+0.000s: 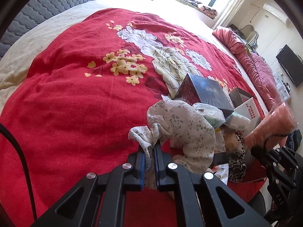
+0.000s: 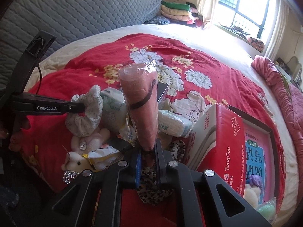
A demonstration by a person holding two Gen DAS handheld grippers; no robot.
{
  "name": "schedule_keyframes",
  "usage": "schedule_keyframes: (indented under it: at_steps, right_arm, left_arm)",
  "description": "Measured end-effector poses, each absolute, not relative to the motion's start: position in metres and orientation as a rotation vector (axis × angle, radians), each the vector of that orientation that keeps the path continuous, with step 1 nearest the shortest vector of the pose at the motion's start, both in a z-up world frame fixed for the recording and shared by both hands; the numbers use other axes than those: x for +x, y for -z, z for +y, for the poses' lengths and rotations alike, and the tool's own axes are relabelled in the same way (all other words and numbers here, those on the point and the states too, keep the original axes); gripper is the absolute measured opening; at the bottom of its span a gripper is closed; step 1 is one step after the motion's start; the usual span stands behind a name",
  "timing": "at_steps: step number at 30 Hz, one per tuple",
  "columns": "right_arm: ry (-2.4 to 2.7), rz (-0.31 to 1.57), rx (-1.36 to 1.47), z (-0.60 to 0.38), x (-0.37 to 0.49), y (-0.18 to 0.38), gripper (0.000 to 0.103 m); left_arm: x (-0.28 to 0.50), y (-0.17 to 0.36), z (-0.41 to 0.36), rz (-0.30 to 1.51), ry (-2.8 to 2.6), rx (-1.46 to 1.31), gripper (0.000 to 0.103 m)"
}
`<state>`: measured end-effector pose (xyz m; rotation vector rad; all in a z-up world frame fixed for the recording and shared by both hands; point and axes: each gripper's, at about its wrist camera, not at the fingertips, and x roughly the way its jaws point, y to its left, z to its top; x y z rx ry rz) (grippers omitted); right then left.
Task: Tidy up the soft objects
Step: 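Grasp the floral scrunchie with the left tool while the right tool grasps the pink bagged roll, then carry the scrunchie with the left tool toward the tray while the right tool carries the pink roll there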
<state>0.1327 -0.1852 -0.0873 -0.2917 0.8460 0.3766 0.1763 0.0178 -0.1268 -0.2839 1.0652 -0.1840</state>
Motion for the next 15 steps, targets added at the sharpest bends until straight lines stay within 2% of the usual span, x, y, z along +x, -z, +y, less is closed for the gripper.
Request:
schedule_keyframes:
  at_steps: [15]
  right_arm:
    - [-0.405,0.739,-0.161,-0.202,0.110,0.026,0.011]
  left_arm:
    - [0.129,0.036,-0.008,0.887,0.179,-0.152,0.008]
